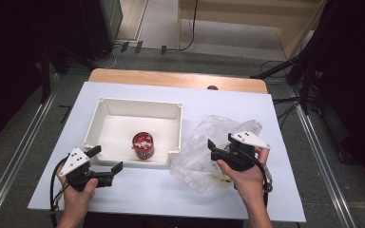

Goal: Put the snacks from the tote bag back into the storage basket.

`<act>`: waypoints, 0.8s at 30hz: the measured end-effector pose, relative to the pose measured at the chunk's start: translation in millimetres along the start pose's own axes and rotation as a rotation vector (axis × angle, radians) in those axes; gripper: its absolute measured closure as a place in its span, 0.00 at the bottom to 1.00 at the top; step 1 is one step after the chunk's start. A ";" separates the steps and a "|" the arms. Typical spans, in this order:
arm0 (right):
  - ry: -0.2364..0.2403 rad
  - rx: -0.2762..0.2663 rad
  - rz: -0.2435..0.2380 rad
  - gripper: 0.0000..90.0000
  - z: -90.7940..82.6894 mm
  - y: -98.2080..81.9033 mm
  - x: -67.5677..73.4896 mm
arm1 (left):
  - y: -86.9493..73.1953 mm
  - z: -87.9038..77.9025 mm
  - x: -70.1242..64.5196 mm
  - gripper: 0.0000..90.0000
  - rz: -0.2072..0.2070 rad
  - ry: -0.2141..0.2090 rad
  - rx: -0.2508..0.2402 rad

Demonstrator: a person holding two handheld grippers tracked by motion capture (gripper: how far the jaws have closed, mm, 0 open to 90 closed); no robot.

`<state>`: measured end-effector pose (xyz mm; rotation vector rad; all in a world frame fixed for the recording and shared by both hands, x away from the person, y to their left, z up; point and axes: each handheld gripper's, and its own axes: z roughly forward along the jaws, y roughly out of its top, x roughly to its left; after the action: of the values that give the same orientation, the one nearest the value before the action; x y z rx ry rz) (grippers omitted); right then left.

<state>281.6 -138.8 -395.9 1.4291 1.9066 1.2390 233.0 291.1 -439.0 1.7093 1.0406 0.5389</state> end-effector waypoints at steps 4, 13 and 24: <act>-0.012 -0.005 0.013 0.28 -5.2 -4.5 -10.8 | -0.2 0.2 -0.1 0.00 -0.002 0.001 0.000; -0.040 -0.008 0.027 0.28 -15.1 -14.7 -30.5 | -0.4 -0.2 0.3 0.00 -0.003 0.006 0.001; -0.078 -0.008 0.046 0.28 -26.5 -26.7 -52.8 | -0.3 -0.8 1.4 0.00 -0.004 0.010 -0.001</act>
<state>266.3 -199.2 -413.8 1.5022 1.8252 1.1929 233.0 292.8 -439.1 1.7052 1.0503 0.5452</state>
